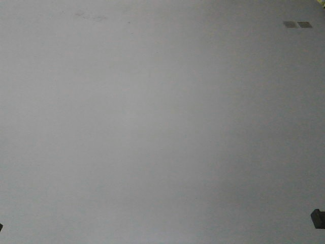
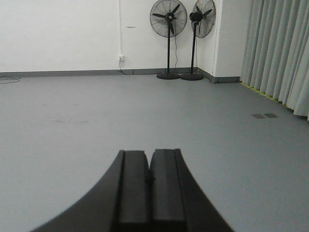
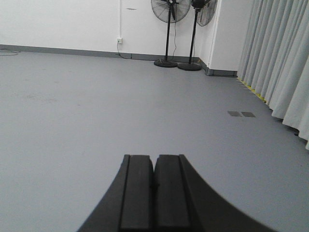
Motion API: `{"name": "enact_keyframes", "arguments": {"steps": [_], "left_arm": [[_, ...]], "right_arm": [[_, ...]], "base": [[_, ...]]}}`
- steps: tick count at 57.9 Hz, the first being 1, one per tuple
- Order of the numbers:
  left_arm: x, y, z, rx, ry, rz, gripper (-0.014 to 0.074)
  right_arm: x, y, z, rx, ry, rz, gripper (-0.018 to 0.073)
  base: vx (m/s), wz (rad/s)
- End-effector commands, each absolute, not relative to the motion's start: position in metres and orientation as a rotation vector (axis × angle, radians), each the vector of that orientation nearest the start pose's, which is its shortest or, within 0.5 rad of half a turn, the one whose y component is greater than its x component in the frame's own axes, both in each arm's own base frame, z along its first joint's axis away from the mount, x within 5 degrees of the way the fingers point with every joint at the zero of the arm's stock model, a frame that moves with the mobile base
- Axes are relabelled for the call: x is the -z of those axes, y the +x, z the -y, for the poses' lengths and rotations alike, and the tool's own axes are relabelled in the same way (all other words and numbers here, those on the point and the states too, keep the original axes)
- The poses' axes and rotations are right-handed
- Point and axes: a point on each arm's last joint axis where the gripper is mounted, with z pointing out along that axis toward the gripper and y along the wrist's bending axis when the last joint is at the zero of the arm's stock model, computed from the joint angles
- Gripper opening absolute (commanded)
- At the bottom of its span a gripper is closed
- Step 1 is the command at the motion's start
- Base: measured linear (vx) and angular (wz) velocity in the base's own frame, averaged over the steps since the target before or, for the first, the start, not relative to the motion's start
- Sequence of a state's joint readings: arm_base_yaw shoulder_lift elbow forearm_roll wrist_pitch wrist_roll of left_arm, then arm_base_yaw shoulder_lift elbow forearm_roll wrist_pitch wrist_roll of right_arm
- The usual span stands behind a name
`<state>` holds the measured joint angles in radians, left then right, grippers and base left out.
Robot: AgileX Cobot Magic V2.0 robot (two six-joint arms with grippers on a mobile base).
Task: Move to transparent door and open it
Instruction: 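Drive the base across the grey floor, turning toward the glass door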
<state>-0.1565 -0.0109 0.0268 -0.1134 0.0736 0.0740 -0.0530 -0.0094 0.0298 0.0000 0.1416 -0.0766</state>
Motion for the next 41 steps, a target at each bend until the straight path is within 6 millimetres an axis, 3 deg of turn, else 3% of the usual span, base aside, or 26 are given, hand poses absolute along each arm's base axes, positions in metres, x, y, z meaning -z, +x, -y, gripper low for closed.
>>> {"name": "enact_keyframes", "arguments": {"steps": [1, 41], "left_arm": [[-0.1956, 0.0561, 0.0089, 0.168, 0.08, -1.51, -0.0005], [-0.1956, 0.0561, 0.0089, 0.168, 0.08, -1.51, -0.0005]], "right_arm": [[-0.1947, 0.0563, 0.0032, 0.113, -0.023, -1.563, -0.0005], [-0.1947, 0.0563, 0.0032, 0.113, -0.023, -1.563, -0.0005]], "base": [[0.35, 0.06], [0.46, 0.06]]}}
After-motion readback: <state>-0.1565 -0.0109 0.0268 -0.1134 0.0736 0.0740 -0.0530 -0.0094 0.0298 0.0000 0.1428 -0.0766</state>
